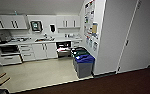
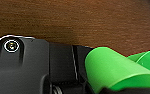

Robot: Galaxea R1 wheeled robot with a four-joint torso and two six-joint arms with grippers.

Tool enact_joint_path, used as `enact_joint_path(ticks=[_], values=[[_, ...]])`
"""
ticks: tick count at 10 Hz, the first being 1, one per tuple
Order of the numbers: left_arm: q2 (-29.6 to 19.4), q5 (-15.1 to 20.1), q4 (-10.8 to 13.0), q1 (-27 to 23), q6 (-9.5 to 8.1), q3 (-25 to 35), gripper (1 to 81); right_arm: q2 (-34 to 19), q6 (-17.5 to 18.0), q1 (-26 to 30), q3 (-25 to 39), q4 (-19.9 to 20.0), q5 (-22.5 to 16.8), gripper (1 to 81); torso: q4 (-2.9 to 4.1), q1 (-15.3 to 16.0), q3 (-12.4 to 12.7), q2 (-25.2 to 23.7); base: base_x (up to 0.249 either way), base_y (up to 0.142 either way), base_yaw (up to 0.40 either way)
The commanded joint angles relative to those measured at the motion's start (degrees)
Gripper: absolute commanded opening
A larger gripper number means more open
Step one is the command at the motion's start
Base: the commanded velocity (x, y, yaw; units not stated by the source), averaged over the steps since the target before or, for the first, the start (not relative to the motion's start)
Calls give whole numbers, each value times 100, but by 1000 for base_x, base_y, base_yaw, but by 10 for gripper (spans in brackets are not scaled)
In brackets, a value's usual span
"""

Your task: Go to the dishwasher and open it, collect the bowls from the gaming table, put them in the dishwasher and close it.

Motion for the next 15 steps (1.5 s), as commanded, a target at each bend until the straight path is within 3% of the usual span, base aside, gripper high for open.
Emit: enact_joint_path(ticks=[1, 6, 15], values=[[-92, 201, 78, -307, 12, 119, 10, -13, -38, 264, 72, -109, -247, 10, 0, 0, 0, 0, 112, 77, 0], [-92, 166, 69, -289, 12, 127, 10, -13, -38, 264, 63, -109, -247, 10, 0, 0, 0, 0, 110, 75, 0], [-92, 166, 87, -289, 12, 110, 10, -4, -30, 291, 81, -100, -256, 10, 0, -1, 0, 0, 130, 0, 0]])
